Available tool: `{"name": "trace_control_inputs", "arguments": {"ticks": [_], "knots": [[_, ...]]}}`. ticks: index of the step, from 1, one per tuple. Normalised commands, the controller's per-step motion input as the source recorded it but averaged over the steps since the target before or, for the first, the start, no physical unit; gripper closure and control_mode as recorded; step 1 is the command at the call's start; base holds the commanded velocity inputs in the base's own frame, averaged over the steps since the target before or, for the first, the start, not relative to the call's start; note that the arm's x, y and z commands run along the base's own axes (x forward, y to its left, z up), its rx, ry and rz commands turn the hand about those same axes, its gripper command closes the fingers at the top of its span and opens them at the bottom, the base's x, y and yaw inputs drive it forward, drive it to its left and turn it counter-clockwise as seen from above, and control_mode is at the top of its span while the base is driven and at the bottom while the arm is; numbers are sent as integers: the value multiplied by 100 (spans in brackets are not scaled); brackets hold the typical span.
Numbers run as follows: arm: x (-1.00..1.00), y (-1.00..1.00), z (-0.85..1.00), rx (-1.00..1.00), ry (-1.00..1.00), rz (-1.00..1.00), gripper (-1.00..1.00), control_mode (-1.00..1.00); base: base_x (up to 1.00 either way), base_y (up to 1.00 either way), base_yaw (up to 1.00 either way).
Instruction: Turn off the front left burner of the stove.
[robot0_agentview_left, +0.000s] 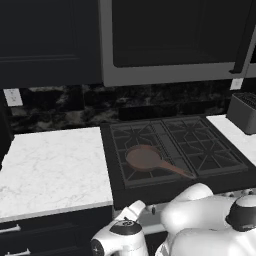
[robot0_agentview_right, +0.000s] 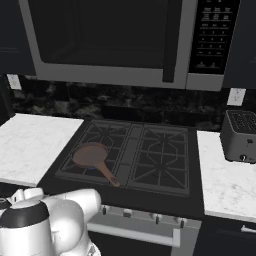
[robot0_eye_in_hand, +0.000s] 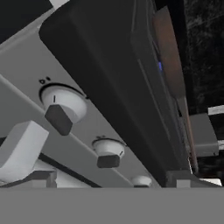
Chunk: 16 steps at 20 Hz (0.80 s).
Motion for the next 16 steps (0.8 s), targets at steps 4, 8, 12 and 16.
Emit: {"name": "trace_control_inputs", "arguments": {"ticks": [4,8,12,16], "knots": [[14,14,-11,0,-1,0,-100,-100,0,0,0],[5,0,-27,0,-4,0,-100,-100,0,0,0],[1,8,-48,0,-9,0,-100,-100,0,0,0],[13,9,-31,0,-12,1,-100,-100,0,0,0]]}}
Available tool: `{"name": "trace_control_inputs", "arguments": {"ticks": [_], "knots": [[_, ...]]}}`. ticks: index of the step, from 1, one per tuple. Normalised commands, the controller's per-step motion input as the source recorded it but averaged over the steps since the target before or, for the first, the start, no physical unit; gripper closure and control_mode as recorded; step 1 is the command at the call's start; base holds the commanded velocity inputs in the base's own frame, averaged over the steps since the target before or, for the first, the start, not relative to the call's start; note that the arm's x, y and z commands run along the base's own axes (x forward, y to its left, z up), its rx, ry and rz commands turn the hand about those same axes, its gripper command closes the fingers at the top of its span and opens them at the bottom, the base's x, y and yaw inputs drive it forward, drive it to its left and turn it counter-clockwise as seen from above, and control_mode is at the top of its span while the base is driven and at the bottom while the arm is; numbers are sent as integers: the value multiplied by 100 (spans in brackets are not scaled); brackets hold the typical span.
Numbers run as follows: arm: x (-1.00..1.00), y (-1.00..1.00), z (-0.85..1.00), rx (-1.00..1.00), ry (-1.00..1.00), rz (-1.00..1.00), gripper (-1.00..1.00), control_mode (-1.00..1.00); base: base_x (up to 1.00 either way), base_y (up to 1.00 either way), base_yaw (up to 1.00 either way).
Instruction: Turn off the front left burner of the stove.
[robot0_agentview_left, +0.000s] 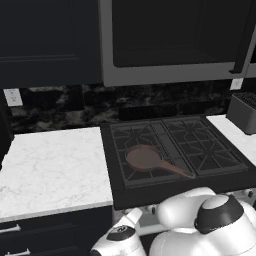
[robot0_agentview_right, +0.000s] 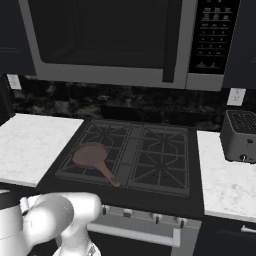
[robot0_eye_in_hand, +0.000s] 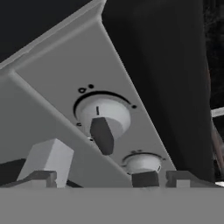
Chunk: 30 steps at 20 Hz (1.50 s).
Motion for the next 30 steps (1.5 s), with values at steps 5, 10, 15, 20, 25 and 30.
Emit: {"name": "trace_control_inputs", "arguments": {"ticks": [5,10,15,20,25,30], "knots": [[17,17,-7,-1,-17,0,-100,-100,0,0,0],[6,14,0,-6,-12,0,-100,-100,0,0,0],[11,2,-3,-2,-1,3,-100,-100,0,0,0],[3,-13,-5,0,-4,8,-100,-100,0,0,0],[-1,-30,0,0,-10,7,-100,-100,0,0,0],[3,-33,6,0,-9,6,-100,-100,0,0,0]]}}
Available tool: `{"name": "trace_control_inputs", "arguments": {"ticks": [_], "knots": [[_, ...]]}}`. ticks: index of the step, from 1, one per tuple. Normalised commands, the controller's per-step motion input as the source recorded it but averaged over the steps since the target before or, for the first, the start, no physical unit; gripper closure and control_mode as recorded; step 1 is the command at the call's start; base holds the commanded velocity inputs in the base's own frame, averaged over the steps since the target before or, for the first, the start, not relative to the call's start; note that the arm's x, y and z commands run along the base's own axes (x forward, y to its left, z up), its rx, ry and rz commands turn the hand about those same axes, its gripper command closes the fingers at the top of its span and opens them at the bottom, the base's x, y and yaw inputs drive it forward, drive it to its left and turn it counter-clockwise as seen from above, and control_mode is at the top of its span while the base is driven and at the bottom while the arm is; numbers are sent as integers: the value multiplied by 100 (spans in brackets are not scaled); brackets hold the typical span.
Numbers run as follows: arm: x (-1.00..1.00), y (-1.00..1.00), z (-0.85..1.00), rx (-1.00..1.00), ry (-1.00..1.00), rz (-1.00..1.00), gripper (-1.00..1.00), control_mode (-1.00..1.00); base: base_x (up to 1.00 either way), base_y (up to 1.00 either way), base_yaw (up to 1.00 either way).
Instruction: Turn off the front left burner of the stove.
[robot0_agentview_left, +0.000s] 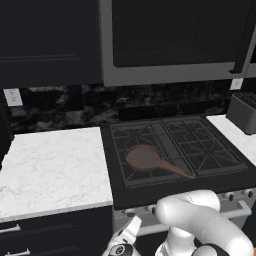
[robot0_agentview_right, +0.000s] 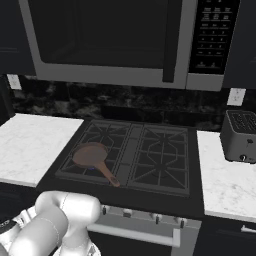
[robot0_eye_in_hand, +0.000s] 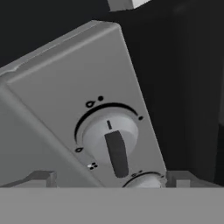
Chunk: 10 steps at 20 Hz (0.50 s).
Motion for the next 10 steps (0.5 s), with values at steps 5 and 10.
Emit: {"name": "trace_control_inputs", "arguments": {"ticks": [5,10], "knots": [[26,-19,0,1,0,15,-100,-100,0,0,0],[40,0,0,0,0,14,-100,-100,0,0,0]]}}
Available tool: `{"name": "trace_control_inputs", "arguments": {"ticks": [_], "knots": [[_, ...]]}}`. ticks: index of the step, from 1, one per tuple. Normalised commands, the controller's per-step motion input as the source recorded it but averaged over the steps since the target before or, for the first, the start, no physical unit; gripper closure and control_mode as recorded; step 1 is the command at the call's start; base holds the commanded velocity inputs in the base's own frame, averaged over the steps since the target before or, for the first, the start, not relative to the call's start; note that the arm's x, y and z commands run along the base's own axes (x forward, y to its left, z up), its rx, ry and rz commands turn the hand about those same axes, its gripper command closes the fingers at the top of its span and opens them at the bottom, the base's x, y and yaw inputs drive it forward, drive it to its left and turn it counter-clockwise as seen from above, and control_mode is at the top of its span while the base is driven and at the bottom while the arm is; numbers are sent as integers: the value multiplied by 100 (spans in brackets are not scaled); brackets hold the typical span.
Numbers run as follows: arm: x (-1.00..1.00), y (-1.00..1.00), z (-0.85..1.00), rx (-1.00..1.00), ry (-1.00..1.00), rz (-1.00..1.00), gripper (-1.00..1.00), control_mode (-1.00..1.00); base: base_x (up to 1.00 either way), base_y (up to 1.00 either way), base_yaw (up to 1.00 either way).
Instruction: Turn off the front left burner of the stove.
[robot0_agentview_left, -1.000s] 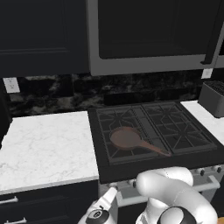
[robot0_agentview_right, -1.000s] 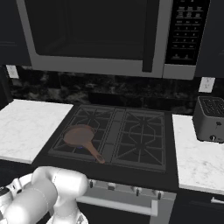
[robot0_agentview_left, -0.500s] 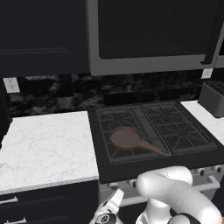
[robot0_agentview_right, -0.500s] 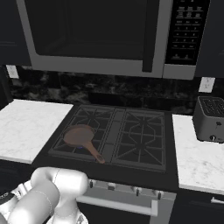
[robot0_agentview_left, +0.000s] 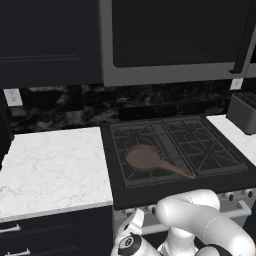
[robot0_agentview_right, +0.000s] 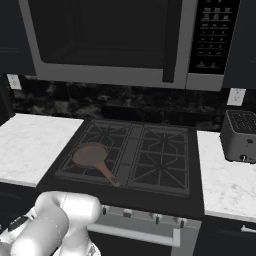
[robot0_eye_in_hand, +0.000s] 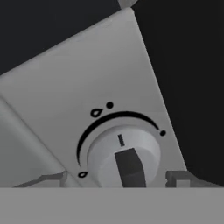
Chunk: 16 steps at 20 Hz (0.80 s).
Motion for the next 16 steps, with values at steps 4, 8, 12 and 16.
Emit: {"name": "trace_control_inputs", "arguments": {"ticks": [4,8,12,16], "knots": [[36,8,0,0,0,12,-100,-100,0,0,0],[18,30,0,0,-1,11,-100,-100,0,0,0],[-1,52,0,-2,-14,6,-100,-100,0,0,0],[-9,42,2,-4,-20,1,-100,-100,0,0,0]]}}
